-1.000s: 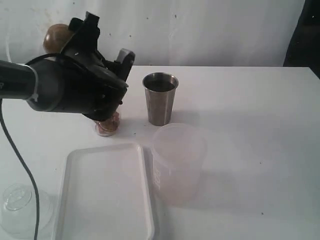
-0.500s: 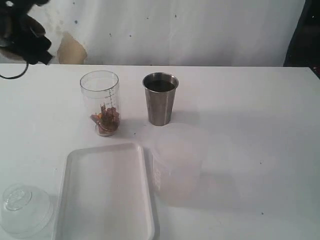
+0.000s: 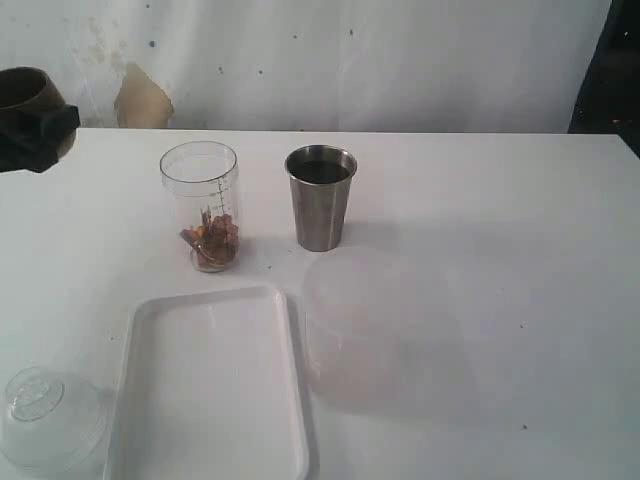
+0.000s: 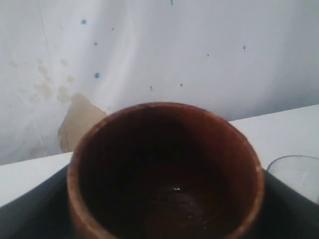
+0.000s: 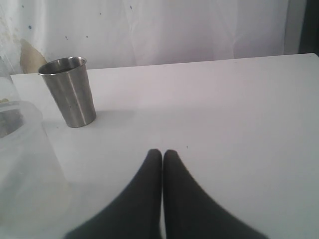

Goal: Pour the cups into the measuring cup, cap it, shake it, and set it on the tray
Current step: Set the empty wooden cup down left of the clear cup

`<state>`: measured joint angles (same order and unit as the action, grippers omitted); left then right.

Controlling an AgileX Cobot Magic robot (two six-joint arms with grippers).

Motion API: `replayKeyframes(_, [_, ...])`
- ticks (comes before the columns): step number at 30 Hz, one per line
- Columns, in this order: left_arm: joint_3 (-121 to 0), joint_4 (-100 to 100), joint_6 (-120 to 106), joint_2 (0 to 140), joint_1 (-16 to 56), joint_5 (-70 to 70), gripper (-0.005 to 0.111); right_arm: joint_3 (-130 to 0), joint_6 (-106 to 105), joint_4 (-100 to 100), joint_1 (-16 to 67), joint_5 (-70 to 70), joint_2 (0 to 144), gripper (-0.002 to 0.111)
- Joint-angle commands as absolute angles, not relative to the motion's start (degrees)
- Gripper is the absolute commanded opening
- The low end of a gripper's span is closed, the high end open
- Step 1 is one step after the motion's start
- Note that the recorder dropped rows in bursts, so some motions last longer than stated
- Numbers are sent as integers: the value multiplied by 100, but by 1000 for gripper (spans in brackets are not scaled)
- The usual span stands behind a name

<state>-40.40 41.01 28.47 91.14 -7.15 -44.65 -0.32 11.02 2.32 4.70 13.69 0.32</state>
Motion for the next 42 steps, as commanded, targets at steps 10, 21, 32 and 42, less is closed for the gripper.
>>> replayKeyframes(10, [-4139,3960,1913,10973,-796,-5991,0,0,1113,250,509,1368,0,0])
replayKeyframes(21, [-4730,4724,1958,11867,-786,-5717,0,0,1113,250,509,1368,0,0])
replayKeyframes(32, [-4809,5342,2243,11958,-786,-5227,50,0,1113,250,509,1368,0,0])
replayKeyframes(42, [-4797,5902,3536,11424,-786,-4810,96,0,1113,250,509,1368,0,0])
